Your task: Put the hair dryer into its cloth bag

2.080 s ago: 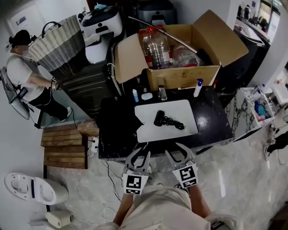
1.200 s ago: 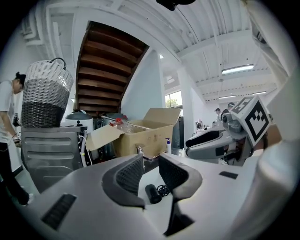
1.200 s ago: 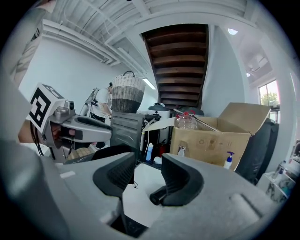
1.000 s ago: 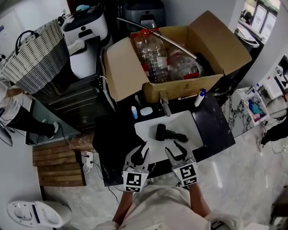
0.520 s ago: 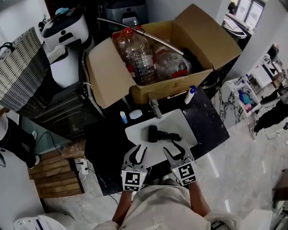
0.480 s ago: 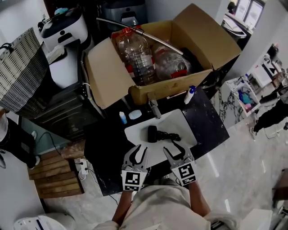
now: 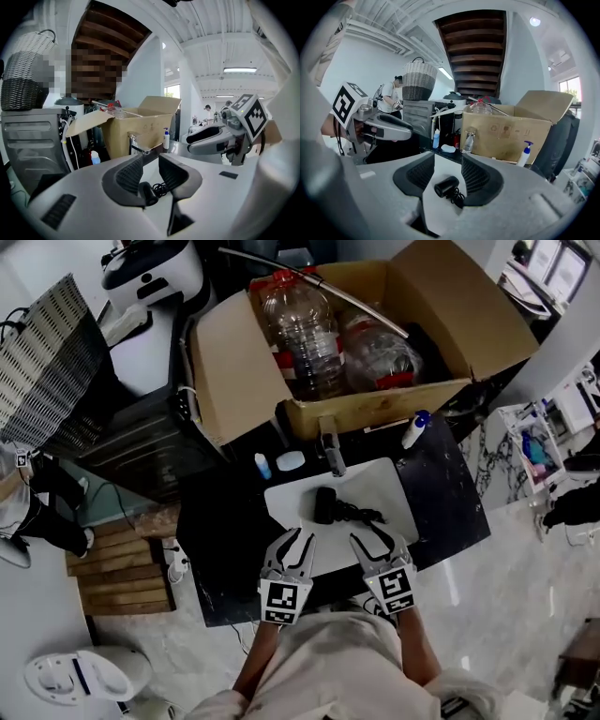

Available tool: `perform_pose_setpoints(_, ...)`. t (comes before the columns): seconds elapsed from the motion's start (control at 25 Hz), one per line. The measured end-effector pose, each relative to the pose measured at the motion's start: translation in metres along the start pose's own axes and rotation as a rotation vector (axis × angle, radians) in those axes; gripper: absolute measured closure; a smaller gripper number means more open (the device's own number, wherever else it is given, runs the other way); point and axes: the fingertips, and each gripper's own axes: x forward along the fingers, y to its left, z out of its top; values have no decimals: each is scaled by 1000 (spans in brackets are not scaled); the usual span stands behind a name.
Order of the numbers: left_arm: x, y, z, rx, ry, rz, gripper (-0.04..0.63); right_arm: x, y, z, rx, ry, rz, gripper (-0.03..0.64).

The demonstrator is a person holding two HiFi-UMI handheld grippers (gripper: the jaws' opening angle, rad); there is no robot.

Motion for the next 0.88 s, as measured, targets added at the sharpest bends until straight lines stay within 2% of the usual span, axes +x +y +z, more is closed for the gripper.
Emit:
perform_pose_setpoints(0.36, 23, -4, -30, -40, 86, 58, 489, 21, -15, -27, -8, 48, 90, 436)
perform_pose_setpoints(0.64, 48, -6, -55, -73, 148, 60, 489, 45, -29, -62, -16, 137, 150, 436)
perform_pose_setpoints(0.88, 69, -5, -74, -109, 188, 62, 489, 68, -38, -86, -65, 208, 203, 436)
